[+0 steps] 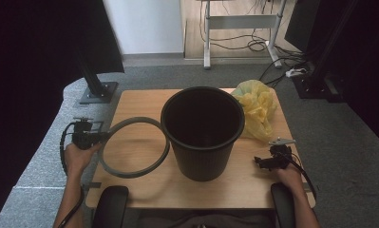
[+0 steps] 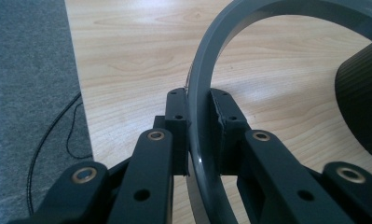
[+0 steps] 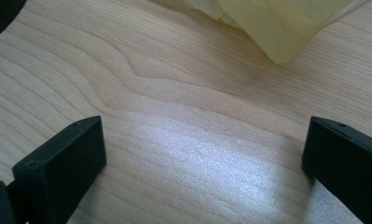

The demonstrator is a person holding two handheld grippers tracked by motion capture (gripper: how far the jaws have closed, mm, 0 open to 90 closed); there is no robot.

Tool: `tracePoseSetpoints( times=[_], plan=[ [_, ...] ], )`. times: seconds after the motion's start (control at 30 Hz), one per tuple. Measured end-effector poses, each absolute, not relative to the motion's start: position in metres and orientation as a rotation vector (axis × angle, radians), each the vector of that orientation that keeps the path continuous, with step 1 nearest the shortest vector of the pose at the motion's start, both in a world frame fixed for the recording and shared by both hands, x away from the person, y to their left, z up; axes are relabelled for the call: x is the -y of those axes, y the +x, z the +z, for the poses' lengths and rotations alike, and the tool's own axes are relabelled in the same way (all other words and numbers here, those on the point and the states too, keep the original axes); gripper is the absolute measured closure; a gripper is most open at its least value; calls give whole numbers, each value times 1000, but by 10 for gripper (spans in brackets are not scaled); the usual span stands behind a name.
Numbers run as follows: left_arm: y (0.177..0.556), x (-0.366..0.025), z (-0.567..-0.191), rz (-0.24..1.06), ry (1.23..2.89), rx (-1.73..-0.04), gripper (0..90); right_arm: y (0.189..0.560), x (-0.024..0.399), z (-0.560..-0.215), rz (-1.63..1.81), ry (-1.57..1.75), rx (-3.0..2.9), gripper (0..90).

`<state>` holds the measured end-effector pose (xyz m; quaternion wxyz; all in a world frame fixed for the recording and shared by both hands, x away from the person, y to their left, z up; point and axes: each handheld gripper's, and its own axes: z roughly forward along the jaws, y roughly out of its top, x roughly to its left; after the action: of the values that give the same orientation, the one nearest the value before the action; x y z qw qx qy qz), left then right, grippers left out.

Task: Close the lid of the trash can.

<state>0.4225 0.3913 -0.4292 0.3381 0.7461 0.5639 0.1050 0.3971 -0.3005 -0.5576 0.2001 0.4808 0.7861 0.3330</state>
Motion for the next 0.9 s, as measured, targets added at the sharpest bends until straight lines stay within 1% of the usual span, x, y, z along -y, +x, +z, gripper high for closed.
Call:
tracePoseSetpoints(
  times=[0.9],
  plan=[
    [426,-391,-355,269,1955,-1451,789,397,300,-558,932,1333,-2204,0]
  ],
)
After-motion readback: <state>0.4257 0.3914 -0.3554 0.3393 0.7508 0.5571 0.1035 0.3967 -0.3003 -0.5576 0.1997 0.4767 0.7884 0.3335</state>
